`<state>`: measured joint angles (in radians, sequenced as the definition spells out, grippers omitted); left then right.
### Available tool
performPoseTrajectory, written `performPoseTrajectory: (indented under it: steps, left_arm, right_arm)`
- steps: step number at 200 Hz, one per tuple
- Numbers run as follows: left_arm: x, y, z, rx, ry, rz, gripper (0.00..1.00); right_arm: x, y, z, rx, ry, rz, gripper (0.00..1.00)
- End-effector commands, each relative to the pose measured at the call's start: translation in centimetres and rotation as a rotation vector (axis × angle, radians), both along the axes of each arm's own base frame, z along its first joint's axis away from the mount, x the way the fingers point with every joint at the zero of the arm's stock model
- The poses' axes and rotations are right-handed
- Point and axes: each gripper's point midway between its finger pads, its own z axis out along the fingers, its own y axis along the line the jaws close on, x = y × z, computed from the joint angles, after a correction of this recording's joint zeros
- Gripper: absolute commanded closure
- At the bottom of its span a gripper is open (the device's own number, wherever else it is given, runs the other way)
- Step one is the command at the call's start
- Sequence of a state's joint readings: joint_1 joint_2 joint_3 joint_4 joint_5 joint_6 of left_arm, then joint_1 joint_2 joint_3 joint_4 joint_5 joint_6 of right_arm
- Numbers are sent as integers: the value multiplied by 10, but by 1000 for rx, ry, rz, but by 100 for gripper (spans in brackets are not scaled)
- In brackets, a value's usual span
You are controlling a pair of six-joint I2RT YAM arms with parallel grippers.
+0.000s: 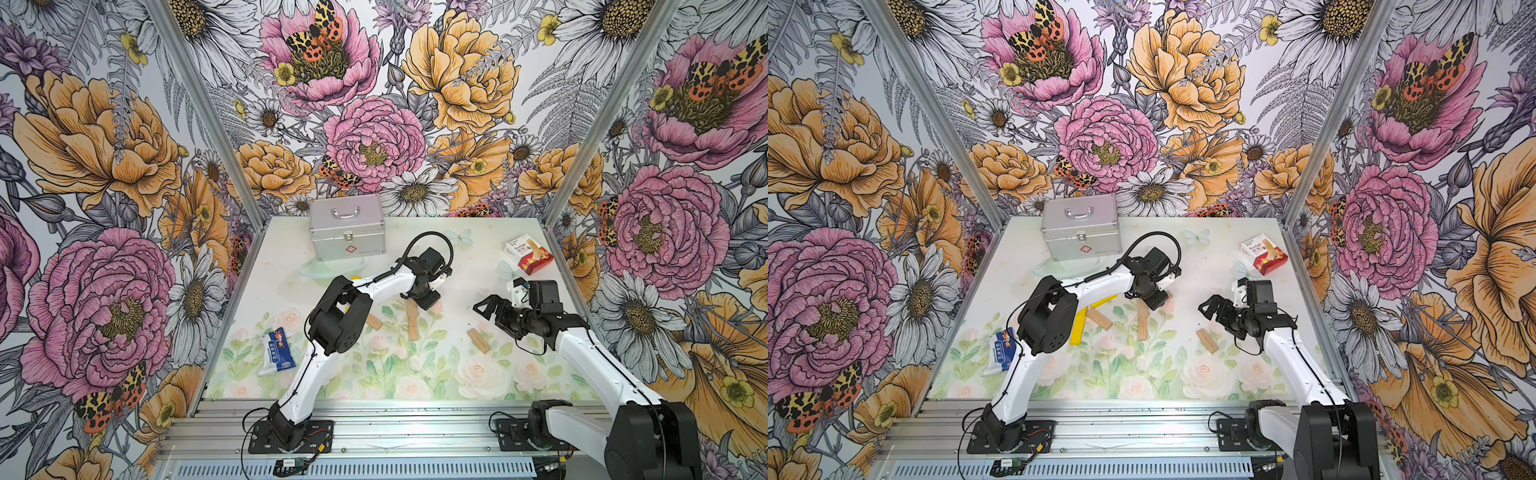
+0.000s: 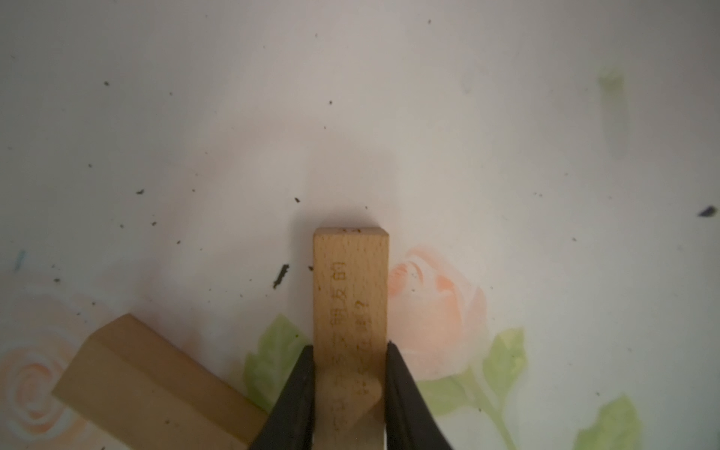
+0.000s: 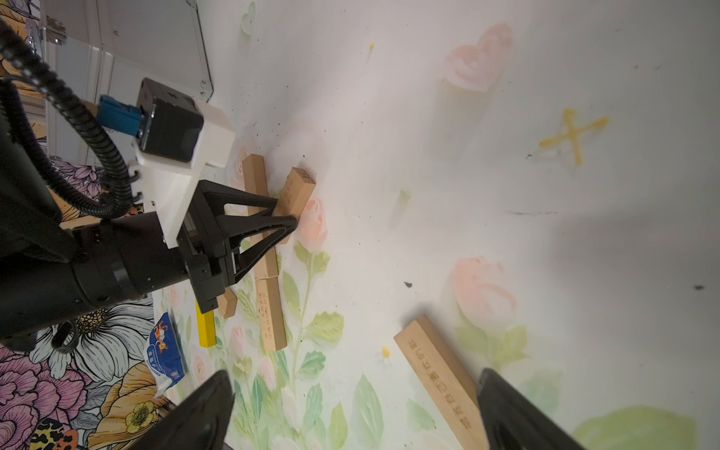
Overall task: Assemble the letter k with building blocks
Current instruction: Assemble the building block at the center of the board.
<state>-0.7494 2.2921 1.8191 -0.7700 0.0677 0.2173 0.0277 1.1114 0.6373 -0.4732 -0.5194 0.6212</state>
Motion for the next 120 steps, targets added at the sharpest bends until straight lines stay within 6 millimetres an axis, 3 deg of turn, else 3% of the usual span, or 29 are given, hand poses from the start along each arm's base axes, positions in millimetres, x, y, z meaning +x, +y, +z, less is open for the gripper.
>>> performPoseTrajectory:
  steps: [1,120]
  left_arm:
    - [-4,30,-25,101,41,17,100]
    - [-2,29,-10,77,22,24,100]
  right_arm:
    - [5,0,10,-6,-43,-9,1]
    - [7,2,11,-10,-44,-4,1]
